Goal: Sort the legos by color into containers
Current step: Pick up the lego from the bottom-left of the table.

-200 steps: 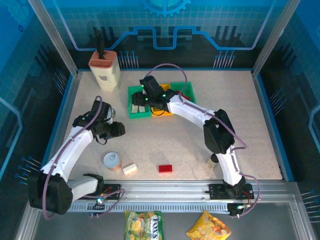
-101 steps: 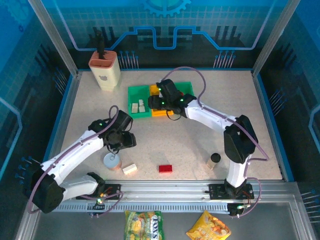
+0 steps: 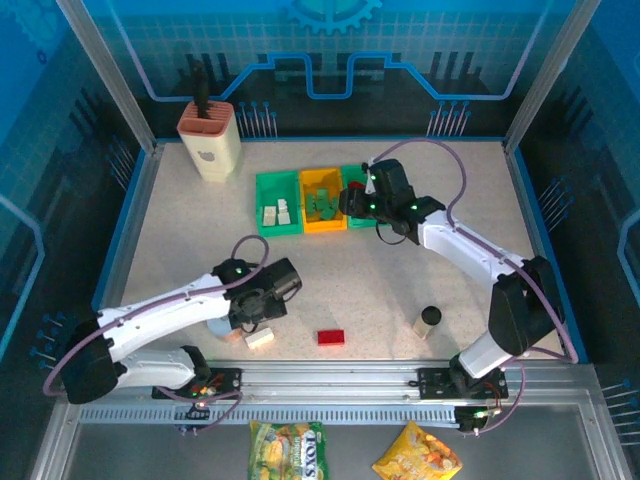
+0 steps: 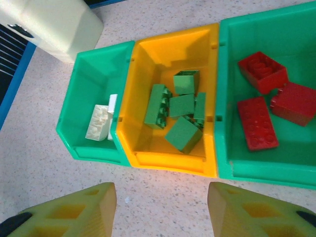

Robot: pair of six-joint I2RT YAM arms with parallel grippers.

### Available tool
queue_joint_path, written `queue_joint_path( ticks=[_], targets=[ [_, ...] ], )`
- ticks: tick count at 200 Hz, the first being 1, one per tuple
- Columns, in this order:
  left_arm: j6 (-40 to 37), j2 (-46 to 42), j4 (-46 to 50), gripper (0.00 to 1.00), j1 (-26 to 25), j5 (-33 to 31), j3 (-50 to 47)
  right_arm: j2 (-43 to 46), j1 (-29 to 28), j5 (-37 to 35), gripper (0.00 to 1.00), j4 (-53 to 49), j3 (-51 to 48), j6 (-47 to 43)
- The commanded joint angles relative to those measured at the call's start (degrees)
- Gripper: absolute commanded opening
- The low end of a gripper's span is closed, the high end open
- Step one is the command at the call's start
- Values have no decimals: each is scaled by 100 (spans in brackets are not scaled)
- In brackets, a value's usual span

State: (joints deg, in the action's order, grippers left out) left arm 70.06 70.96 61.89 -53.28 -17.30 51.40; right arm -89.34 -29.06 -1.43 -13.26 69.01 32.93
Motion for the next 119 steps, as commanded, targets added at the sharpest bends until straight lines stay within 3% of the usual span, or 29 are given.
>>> queue_joint_path(
  ticks=[1,45,119],
  targets=[
    [1039,186,322,81,-369,-340,117,242,184,405,52,205,-203,-146],
    [1791,259,183,85,-909,-331,-133,436,381,699,52,239,-446,-199],
    [2322,33,-302,86,-1097,-264,-918,690,478,797,52,225,-703,-256]
  ],
)
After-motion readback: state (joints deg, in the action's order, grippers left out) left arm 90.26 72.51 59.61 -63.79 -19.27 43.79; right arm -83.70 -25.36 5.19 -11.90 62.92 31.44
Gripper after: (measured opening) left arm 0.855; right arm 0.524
